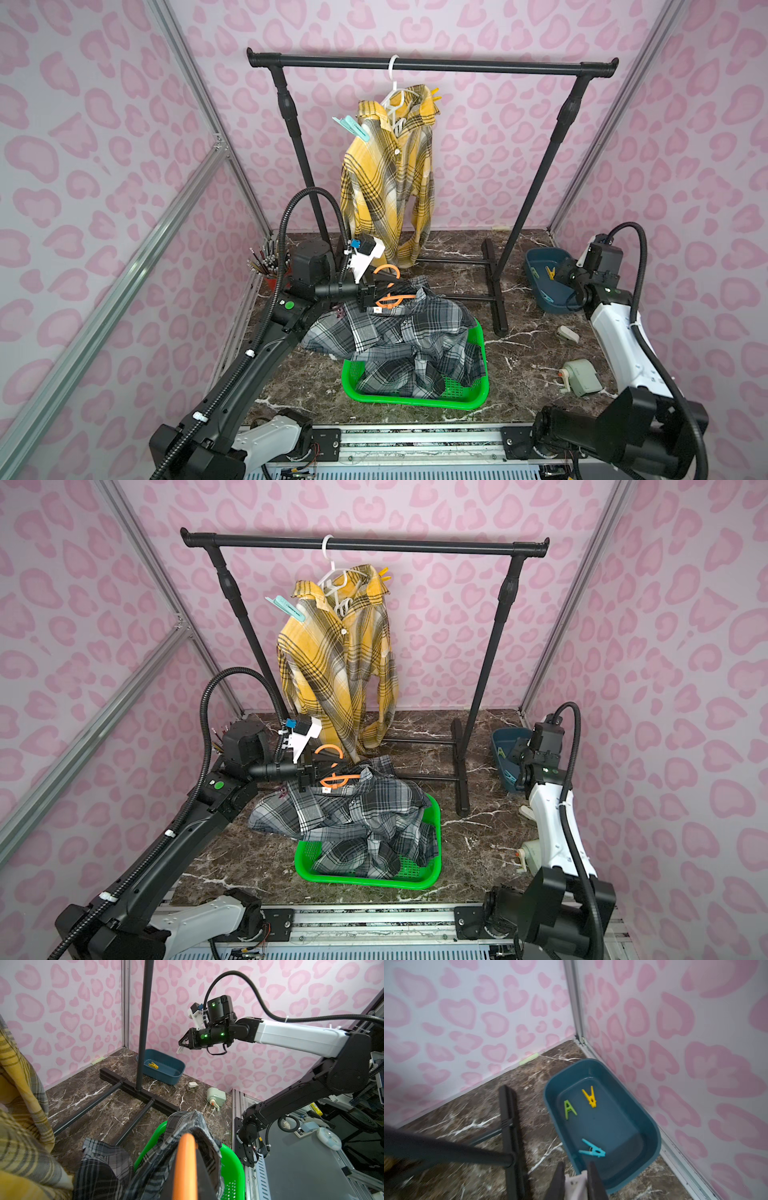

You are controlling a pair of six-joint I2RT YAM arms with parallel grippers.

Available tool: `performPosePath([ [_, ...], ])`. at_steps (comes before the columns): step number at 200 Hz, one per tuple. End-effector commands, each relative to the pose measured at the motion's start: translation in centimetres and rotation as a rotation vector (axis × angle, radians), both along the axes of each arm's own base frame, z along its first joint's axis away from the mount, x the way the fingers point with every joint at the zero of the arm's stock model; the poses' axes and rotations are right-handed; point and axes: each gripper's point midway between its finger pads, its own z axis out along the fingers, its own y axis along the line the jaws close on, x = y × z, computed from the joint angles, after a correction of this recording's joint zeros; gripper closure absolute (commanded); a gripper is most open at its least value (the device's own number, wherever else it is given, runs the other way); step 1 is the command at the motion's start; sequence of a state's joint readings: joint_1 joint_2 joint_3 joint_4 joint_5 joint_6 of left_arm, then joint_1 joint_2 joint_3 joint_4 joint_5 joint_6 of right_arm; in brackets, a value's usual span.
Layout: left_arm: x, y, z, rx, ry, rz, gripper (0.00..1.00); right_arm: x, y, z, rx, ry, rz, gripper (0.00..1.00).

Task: Remove the clothespins securing long-sleeve shirts to the hanger
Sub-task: Place the clamp in the storage box, then adjust the hanger.

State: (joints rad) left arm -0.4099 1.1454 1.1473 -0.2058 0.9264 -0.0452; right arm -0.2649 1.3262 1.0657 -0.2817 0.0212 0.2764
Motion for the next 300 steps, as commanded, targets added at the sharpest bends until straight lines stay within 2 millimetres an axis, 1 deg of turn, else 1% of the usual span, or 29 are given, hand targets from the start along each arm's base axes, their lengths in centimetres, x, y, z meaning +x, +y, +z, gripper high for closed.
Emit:
performPosePath([
  [1, 0.1, -0.2, 1.1, -0.039, -0.034, -0.006, 0.97, 1.3, -3.6, -1.0, -0.087, 0.014, -0.156, 1.00],
  [20, 0.0, 0.0, 1.0, -0.040, -0.037, 0.001, 0.97, 2.3, -5.5, -4.4, -0.094, 0.093, -0.205, 1.00],
  [45, -0.1, 0.1, 0.9, -0.038, -0.043, 0.009, 0.97, 3.9, -6.4, -9.2, -0.008, 0.199, -0.196, 1.00],
  [55, 0.0, 0.1, 0.8, -0.035, -0.042, 0.010, 0.96, 4.3, -6.5, -10.4, -0.002, 0.230, -0.196, 1.00],
  [62, 0.1, 0.1, 0.7, -0.032, -0.041, 0.011, 0.97, 4.6, -6.5, -10.8, -0.010, 0.235, -0.197, 1.00],
  [72, 0.2, 0.1, 0.7, -0.031, -0.039, 0.011, 0.96, 4.9, -6.5, -11.2, -0.012, 0.235, -0.191, 0.85],
  [81, 0.2, 0.1, 0.6, -0.029, -0.038, 0.011, 0.96, 5.3, -6.5, -11.2, -0.009, 0.239, -0.176, 0.73],
  [94, 0.2, 0.0, 0.5, -0.027, -0.035, 0.011, 0.96, 5.7, -6.3, -10.9, -0.007, 0.251, -0.161, 0.64],
  [106, 0.3, 0.0, 0.4, -0.025, -0.031, 0.009, 0.96, 5.9, -6.4, -9.8, -0.028, 0.238, -0.154, 0.57],
  [127, 0.4, -0.1, 0.3, -0.025, -0.026, 0.007, 0.97, 5.7, -6.8, -7.1, -0.064, 0.197, -0.167, 0.44],
  [131, 0.4, -0.1, 0.2, -0.025, -0.025, 0.004, 0.96, 5.5, -6.8, -6.5, -0.065, 0.188, -0.176, 0.39],
  [138, 0.4, -0.2, 0.2, -0.027, -0.023, 0.002, 0.96, 5.5, -6.8, -5.8, -0.058, 0.166, -0.178, 0.25],
  [151, 0.6, -0.3, 0.1, -0.027, -0.016, 0.000, 0.97, 5.8, -6.3, -4.6, -0.047, 0.128, -0.153, 0.24],
  [164, 0.7, -0.3, 0.0, -0.022, -0.014, -0.001, 0.96, 5.7, -5.3, -3.4, -0.028, 0.106, -0.121, 0.17],
  [167, 0.6, -0.3, 0.0, -0.021, -0.013, -0.002, 0.97, 5.7, -4.8, -3.2, -0.029, 0.106, -0.105, 0.16],
  [170, 0.7, -0.3, -0.1, -0.019, -0.012, -0.001, 0.96, 5.5, -4.4, -2.6, -0.036, 0.094, -0.092, 0.16],
  [174, 0.7, -0.3, -0.1, -0.018, -0.013, 0.000, 0.97, 5.6, -3.2, -2.2, -0.044, 0.091, -0.057, 0.16],
  [181, 0.7, -0.3, -0.2, -0.014, -0.013, 0.001, 0.96, 5.3, -1.3, -1.0, -0.059, 0.069, -0.005, 0.16],
  [191, 0.7, -0.3, -0.2, -0.012, -0.013, 0.002, 0.97, 5.0, 2.8, 0.5, -0.046, 0.019, 0.114, 0.16],
  [196, 0.7, -0.3, -0.3, -0.010, -0.012, 0.001, 0.97, 4.6, 5.0, 1.7, -0.021, -0.028, 0.185, 0.16],
  [197, 0.7, -0.3, -0.3, -0.009, -0.012, 0.001, 0.96, 4.5, 5.4, 1.6, -0.013, -0.030, 0.200, 0.16],
  [206, 0.8, -0.3, -0.3, -0.006, -0.015, 0.001, 0.96, 3.3, 9.4, 3.5, 0.043, -0.112, 0.342, 0.16],
  [214, 0.9, -0.3, -0.3, -0.002, -0.016, 0.006, 0.97, 1.9, 12.3, 4.6, 0.082, -0.164, 0.437, 0.16],
  [220, 0.9, -0.2, -0.3, 0.003, -0.016, 0.007, 0.96, 0.6, 14.1, 6.0, 0.092, -0.210, 0.501, 0.16],
  [233, 0.7, -0.2, -0.4, 0.010, -0.021, -0.002, 0.96, -2.3, 17.8, 8.2, 0.065, -0.283, 0.646, 0.16],
  [250, 0.5, -0.2, -0.6, 0.019, -0.025, -0.007, 0.97, -5.9, 22.0, 10.2, 0.073, -0.346, 0.868, 0.13],
  [273, 0.3, -0.2, -0.8, 0.034, -0.029, -0.022, 0.96, -9.7, 27.0, 13.0, 0.083, -0.403, 1.165, 0.12],
  [289, 0.0, -0.2, -0.8, 0.035, -0.035, -0.041, 0.96, -11.8, 29.7, 13.6, 0.041, -0.403, 1.328, 0.12],
  [300, -0.2, -0.3, -0.9, 0.037, -0.038, -0.053, 0.96, -12.8, 31.4, 13.4, 0.051, -0.368, 1.433, 0.12],
])
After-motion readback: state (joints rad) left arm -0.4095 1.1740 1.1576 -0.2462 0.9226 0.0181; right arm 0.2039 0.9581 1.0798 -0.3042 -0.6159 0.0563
